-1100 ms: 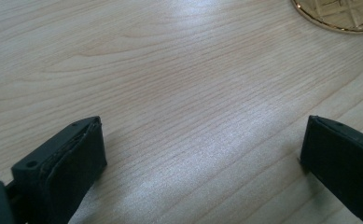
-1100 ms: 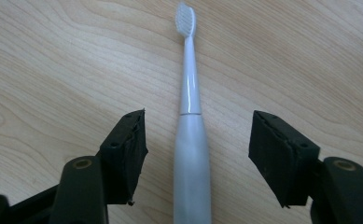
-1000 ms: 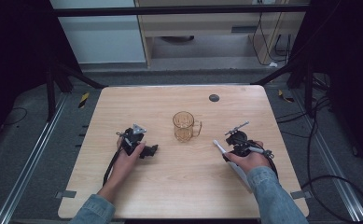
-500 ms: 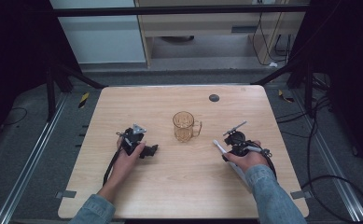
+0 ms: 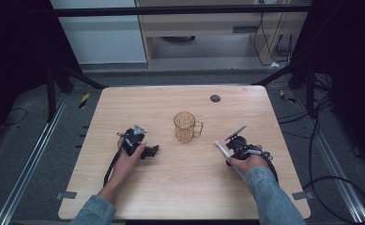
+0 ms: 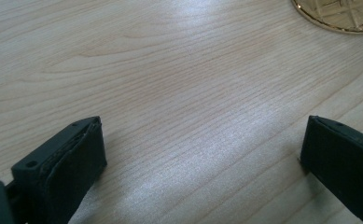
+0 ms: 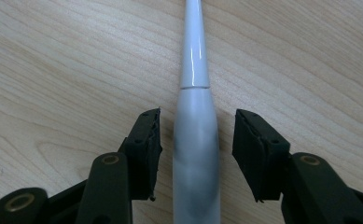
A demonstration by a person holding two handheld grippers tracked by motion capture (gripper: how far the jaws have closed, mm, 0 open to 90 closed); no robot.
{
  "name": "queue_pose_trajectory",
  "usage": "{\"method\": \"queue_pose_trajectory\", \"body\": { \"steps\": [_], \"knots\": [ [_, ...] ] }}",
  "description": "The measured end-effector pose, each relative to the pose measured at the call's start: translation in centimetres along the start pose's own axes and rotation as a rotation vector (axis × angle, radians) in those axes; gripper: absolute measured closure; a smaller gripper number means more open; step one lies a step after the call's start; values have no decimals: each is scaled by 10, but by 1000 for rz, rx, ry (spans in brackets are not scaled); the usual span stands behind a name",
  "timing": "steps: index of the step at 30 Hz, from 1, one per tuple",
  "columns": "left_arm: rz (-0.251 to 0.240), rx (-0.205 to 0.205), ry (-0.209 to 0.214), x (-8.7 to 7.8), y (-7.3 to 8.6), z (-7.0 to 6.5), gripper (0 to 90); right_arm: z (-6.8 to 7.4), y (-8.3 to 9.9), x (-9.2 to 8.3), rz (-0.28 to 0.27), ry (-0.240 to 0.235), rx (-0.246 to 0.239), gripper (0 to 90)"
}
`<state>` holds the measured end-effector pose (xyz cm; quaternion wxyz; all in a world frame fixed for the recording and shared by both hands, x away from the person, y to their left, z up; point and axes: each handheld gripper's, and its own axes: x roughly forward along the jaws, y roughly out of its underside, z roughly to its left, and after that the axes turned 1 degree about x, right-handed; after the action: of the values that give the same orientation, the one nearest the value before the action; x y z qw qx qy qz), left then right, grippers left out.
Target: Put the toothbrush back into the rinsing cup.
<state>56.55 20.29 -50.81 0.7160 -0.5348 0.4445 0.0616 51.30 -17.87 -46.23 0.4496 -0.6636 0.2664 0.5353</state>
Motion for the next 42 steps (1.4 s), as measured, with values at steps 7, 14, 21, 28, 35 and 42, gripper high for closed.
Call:
{"method": "queue_pose_trajectory", "body": {
  "steps": [7, 14, 21, 28, 35, 42],
  "knots": [
    [0, 0, 0, 0, 0, 0, 0, 1, -2, 3, 18, -3, -1, 558],
    [0, 1, 1, 0, 0, 0, 0, 0, -2, 5, 34, 1, 3, 605],
    [0, 0, 1, 0, 0, 0, 0, -1, -3, 5, 38, -8, 4, 673],
    [0, 2, 1, 0, 0, 0, 0, -8, -9, -12, 15, -46, 34, 675],
    [0, 2, 2, 0, 0, 0, 0, -16, -15, -32, -30, -56, 57, 676],
    [-4, -4, 3, 0, 0, 0, 0, -20, -25, -59, -72, -33, 42, 676]
  ]
}}
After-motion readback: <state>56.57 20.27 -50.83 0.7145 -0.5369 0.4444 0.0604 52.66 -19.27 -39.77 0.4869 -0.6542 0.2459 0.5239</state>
